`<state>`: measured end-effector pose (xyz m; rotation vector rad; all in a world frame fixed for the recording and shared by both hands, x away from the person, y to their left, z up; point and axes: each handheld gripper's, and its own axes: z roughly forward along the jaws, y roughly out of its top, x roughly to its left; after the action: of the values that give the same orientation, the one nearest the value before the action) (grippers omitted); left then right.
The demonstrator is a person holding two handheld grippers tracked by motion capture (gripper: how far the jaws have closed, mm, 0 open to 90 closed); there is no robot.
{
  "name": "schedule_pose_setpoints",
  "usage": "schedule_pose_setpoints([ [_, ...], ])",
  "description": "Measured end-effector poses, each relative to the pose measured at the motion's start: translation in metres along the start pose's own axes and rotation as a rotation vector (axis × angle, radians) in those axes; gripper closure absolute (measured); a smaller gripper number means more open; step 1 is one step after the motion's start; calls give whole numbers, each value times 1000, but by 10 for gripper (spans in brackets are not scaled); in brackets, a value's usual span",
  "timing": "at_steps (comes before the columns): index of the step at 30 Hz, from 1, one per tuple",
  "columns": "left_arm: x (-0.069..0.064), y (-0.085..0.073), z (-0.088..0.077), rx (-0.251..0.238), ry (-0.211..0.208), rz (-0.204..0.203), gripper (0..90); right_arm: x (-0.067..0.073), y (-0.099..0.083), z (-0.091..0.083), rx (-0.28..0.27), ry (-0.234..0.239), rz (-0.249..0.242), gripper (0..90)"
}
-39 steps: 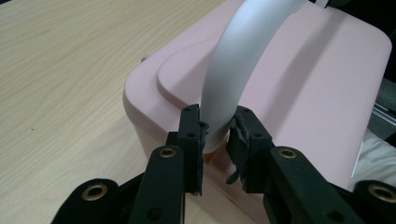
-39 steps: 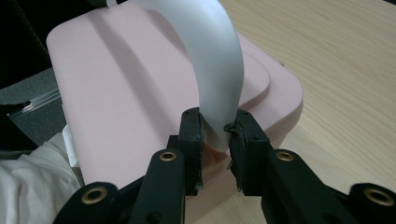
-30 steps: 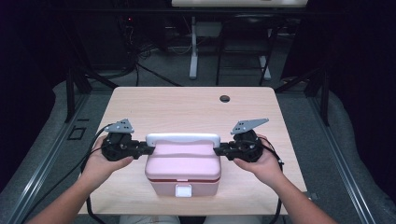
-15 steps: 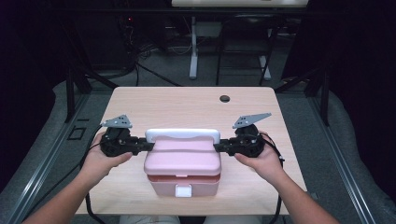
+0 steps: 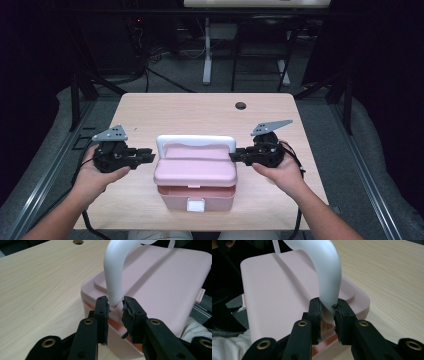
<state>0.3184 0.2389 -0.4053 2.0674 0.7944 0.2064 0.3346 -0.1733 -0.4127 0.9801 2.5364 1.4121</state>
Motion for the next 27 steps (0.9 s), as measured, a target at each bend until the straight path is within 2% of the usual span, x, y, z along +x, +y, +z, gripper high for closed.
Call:
schedule_pose_setpoints([
  [6, -1, -14, -6, 3, -10, -16, 817, -2, 4, -3, -10, 6, 27, 758],
  [13, -3, -24, -3, 13, -24, -14, 890, -5, 8, -4, -29, 7, 56, 757],
  [20, -10, -30, 8, 33, -53, -6, 899, -7, 10, -4, -36, 6, 72, 756],
  [27, -18, -30, 19, 53, -88, 13, 900, -7, 11, -4, -40, 2, 69, 755],
])
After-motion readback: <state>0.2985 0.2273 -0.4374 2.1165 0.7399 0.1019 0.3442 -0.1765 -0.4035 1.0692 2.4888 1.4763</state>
